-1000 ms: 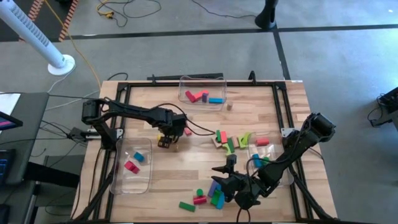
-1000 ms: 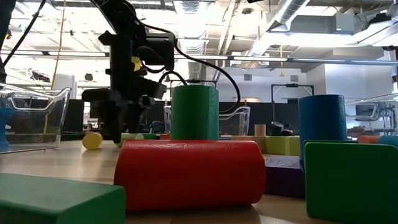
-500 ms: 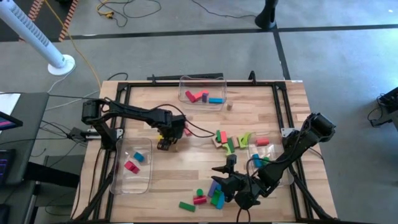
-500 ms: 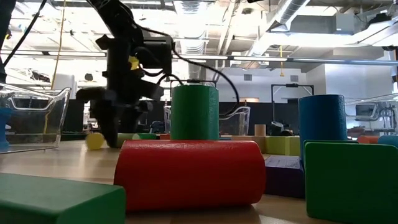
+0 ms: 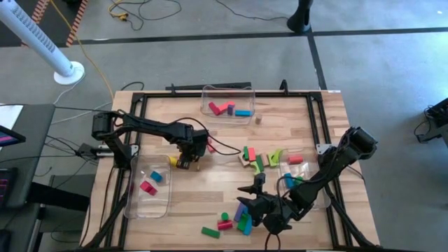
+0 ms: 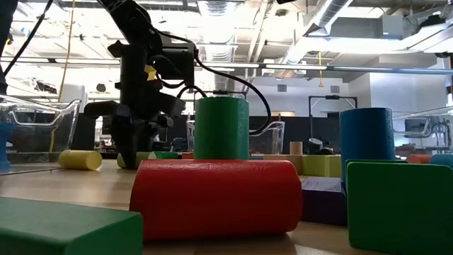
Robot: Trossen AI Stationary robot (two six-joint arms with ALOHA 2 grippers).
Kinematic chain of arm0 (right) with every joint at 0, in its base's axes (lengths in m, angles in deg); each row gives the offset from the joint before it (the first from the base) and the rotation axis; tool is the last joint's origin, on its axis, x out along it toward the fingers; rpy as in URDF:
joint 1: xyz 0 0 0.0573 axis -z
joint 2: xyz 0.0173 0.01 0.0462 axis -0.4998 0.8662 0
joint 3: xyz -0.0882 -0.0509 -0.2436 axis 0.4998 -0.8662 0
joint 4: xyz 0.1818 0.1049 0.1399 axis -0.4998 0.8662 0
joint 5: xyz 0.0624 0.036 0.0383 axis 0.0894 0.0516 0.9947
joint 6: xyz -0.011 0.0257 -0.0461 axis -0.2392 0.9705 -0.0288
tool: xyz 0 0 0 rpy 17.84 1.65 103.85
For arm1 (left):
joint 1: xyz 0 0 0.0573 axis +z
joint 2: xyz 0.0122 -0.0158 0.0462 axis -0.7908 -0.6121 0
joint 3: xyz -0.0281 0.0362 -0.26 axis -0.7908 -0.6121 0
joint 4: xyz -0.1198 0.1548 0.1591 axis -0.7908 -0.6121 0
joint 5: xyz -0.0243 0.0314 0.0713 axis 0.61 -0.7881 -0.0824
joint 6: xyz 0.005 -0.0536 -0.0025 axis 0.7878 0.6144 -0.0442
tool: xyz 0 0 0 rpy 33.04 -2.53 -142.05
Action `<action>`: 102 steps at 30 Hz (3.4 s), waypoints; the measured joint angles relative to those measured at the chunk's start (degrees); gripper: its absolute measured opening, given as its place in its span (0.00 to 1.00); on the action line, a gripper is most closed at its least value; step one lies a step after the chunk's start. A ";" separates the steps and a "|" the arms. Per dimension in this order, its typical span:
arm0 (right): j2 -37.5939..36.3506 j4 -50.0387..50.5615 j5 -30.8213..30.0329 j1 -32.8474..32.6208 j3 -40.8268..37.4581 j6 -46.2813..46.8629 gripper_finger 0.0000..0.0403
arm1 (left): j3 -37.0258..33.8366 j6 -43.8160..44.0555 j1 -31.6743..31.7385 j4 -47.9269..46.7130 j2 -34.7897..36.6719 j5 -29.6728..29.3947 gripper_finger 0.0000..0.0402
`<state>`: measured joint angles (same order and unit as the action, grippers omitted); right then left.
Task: Sort blocks by size
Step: Put the light green cylindrical block into the right transparent bin
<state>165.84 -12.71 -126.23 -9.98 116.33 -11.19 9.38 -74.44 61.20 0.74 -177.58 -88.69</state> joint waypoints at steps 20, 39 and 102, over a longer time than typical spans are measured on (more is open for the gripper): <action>-0.22 -3.40 -0.31 -1.88 0.00 -6.22 0.47 | 3.96 4.28 -3.52 8.02 16.02 9.98 0.31; -0.33 -25.07 8.78 2.06 0.00 -21.48 0.66 | 4.00 5.81 -19.99 24.83 21.49 14.91 0.31; 0.20 -35.12 30.21 12.18 0.00 -23.44 0.67 | 4.00 5.00 -25.43 41.59 15.93 18.58 0.31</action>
<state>166.03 -47.83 -96.02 2.19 116.33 -34.63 13.37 -69.44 35.77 42.33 -161.65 -70.12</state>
